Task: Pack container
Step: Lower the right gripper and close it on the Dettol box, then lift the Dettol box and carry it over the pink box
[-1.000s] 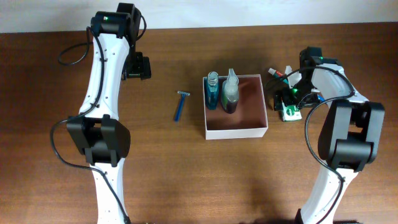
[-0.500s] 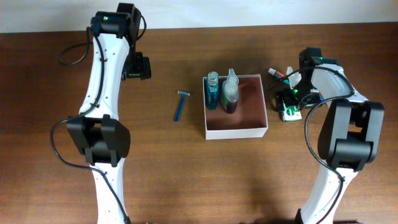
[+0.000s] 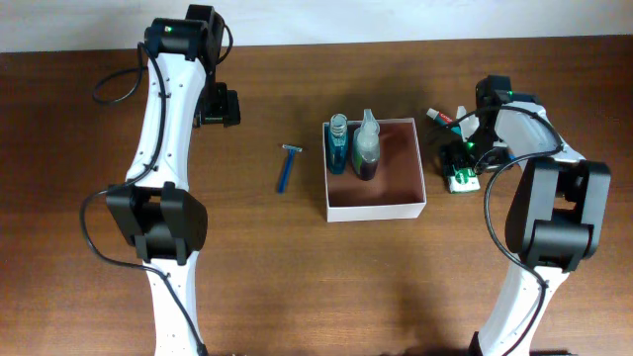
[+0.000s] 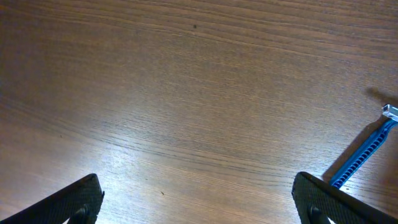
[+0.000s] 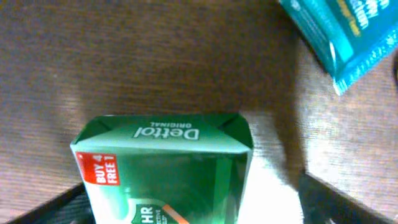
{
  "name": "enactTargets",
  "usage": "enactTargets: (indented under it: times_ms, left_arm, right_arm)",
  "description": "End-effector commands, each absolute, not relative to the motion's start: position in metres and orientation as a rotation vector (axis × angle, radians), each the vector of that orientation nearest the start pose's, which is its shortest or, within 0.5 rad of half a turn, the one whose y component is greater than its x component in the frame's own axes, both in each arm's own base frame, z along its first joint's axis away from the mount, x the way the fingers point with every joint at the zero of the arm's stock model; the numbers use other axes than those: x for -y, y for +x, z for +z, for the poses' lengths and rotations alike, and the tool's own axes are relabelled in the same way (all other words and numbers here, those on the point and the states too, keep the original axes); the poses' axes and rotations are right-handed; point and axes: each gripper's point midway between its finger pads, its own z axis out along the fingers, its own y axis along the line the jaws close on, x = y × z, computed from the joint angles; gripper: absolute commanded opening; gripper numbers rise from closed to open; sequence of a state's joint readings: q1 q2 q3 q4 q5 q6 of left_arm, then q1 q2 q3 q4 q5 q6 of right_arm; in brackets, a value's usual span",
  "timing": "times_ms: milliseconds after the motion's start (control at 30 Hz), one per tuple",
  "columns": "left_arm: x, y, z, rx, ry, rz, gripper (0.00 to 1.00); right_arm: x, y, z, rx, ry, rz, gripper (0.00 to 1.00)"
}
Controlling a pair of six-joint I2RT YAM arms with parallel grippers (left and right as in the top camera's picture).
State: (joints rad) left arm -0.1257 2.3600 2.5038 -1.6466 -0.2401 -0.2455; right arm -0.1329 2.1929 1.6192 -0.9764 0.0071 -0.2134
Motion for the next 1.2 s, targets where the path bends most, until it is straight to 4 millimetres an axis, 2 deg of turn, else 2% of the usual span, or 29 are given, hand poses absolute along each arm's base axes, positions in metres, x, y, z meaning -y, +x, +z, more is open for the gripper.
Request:
enactTargets:
  times_ms: [0, 467, 567, 800, 867, 1167]
  left_arm:
    - [0.0155, 0.4571, 0.1571, -3.007, -0.178, 0.339, 0.99]
    - [0.0152, 0.4549, 0.1569, -3.015, -0.177, 0.343, 0.99]
    - [0.0152, 0.4549, 0.1569, -3.016, -0.177, 0.342, 0.99]
    - [0.0152, 0.4548, 0.1569, -3.016, -0.177, 0.343, 0.99]
    - [0.0152, 0.4548, 0.1569, -3.016, -0.177, 0.343, 1.0]
    - [0.0152, 0.4548, 0.1569, -3.016, -0.177, 0.343, 0.99]
  right_arm:
    - [0.0553, 0.4074, -0.0137, -3.154, -0.124, -0.015, 0.85]
    - [0.0562, 0.4133, -0.0137, -3.13, -0.121, -0.021, 0.73]
    - [0.0563, 0.4144, -0.0137, -3.126, -0.121, -0.022, 0.65]
    - [0.0564, 0.4146, -0.0137, -3.125, -0.121, -0.023, 0.58]
    - [0.0564, 0.4148, -0.0136, -3.124, -0.117, -0.022, 0.52]
    - [0.0557, 0.4139, -0.0068, -3.138, -0.11, -0.014, 0.52]
